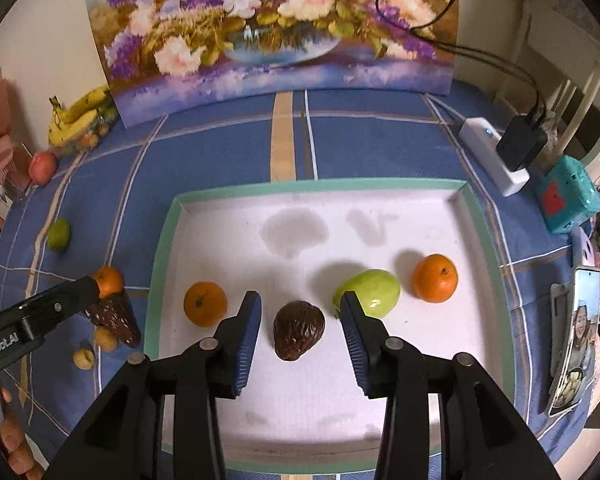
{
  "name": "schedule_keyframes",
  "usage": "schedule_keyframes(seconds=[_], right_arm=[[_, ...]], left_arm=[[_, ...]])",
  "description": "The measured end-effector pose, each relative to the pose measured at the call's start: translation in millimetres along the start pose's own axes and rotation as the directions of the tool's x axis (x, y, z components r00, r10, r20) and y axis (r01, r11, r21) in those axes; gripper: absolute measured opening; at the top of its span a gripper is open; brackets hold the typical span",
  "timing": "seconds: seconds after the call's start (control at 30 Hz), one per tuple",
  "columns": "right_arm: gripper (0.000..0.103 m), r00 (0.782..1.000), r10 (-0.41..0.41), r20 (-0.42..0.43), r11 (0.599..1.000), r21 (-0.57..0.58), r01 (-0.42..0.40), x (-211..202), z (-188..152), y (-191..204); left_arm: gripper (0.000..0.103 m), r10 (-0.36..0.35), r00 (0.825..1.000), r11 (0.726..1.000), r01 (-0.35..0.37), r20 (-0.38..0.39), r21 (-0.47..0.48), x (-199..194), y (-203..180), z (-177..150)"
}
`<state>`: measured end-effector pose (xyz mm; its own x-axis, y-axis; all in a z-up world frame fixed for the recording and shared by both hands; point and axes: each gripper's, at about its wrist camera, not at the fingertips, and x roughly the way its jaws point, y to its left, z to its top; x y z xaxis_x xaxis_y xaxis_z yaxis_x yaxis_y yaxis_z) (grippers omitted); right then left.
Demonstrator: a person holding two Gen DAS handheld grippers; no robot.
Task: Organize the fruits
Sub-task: 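Lower the dark date into the tray and open the right tool, then move the open left tool back toward the fruit cluster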
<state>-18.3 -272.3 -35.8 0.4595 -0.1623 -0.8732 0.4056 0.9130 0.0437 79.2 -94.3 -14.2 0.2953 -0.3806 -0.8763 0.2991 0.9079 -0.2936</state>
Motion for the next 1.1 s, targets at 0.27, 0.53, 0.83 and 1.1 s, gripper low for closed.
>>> schedule_keyframes(seconds=[0.27, 0.53, 0.83, 1.1], right_arm=[[0.042, 1.0, -0.003, 0.003, 1.0, 0.017, 0.003, 0, 0, -1], [0.042, 1.0, -0.003, -0.005, 1.0, 0.022, 0.003, 2, -2, -3], [0.072, 0.999, -0.048, -0.018, 0.995, 0.081, 0.049, 8, -3, -18], [0.084, 0.997, -0.068, -0.019, 0.993, 0.097, 0.07, 10, -5, -23]], left_arm=[[0.049, 0.008, 1.0, 1.0, -0.007, 0.004, -0.026, 0, 6, 2], [0.052, 0.032, 0.999, 0.999, -0.033, -0.01, -0.033, 5, 11, 1], [0.082, 0.114, 0.993, 0.992, -0.116, -0.037, -0.051, 15, 22, -1], [0.103, 0.152, 0.988, 0.987, -0.152, 0.0, -0.061, 15, 26, -2]])
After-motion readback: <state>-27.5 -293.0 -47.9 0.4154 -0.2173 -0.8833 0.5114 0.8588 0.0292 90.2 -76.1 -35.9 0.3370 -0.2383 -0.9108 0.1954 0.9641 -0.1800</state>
